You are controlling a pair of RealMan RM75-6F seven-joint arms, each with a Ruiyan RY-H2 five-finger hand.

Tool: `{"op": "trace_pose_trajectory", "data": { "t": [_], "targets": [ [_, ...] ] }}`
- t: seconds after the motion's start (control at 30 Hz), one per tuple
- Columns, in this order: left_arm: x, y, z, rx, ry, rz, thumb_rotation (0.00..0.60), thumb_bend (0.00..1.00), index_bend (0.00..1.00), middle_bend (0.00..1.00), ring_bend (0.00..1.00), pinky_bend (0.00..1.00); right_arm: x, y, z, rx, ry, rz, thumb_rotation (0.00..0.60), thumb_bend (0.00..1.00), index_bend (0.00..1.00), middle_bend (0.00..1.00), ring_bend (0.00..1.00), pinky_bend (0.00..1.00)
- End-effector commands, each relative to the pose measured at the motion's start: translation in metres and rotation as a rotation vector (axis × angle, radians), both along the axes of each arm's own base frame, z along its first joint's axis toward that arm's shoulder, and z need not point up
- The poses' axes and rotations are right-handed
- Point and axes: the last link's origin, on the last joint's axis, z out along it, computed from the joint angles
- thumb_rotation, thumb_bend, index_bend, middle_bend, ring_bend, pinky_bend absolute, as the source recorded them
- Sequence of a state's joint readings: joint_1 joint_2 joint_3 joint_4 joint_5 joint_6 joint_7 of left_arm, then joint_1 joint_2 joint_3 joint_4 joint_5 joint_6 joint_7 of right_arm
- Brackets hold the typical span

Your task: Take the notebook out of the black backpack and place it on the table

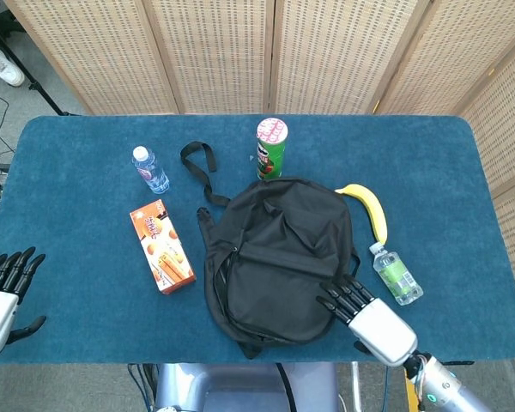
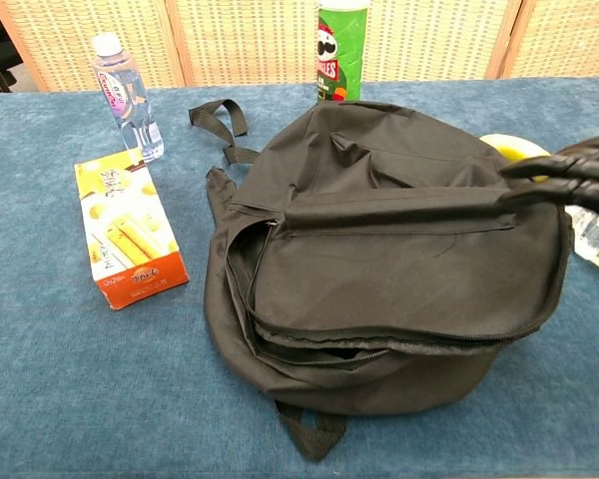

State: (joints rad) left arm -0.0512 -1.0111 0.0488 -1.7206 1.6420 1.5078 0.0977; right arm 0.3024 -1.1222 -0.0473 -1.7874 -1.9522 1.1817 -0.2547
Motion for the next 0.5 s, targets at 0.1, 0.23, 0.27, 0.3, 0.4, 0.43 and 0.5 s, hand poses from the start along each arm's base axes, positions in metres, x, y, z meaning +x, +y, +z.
{"op": "trace_pose_trajectory", "data": {
  "t": [0.1, 0.23, 0.27, 0.3, 0.4, 0.43, 0.5],
  "targets": [
    [-0.002, 0.002, 0.004, -0.002, -0.011, 0.008, 0.600, 0.16, 0.00, 0.00, 0.00, 0.00, 0.007, -0.002, -0.023, 0.037, 0.045, 0.022, 0.600, 0.00, 0.07, 0.00, 0.00, 0.03],
    [-0.002, 0.002, 0.005, -0.006, -0.019, 0.007, 0.600, 0.16, 0.00, 0.00, 0.00, 0.00, 0.010, -0.007, -0.032, 0.035, 0.022, 0.011, 0.600, 0.01, 0.17, 0.10, 0.06, 0.10],
    [-0.002, 0.001, 0.005, -0.006, -0.021, 0.007, 0.600, 0.16, 0.00, 0.00, 0.00, 0.00, 0.010, -0.008, -0.034, 0.036, 0.016, 0.006, 0.600, 0.03, 0.22, 0.16, 0.11, 0.15],
    [-0.002, 0.001, 0.006, -0.006, -0.022, 0.006, 0.600, 0.16, 0.00, 0.00, 0.00, 0.00, 0.011, -0.009, -0.036, 0.037, 0.009, 0.001, 0.600, 0.06, 0.26, 0.20, 0.17, 0.19],
    [-0.002, 0.001, 0.007, -0.003, -0.025, 0.005, 0.600, 0.16, 0.00, 0.00, 0.00, 0.00, 0.015, -0.013, -0.039, 0.041, -0.024, -0.011, 0.600, 0.24, 0.39, 0.34, 0.32, 0.27],
    [-0.002, 0.001, 0.008, -0.002, -0.026, 0.006, 0.600, 0.16, 0.00, 0.00, 0.00, 0.00, 0.016, -0.013, -0.040, 0.043, -0.031, -0.012, 0.600, 0.32, 0.42, 0.37, 0.35, 0.29],
    [-0.003, 0.001, 0.008, -0.002, -0.028, 0.008, 0.600, 0.16, 0.00, 0.00, 0.00, 0.00, 0.019, -0.015, -0.041, 0.047, -0.040, -0.014, 0.600, 0.44, 0.46, 0.40, 0.39, 0.32]
  ]
}}
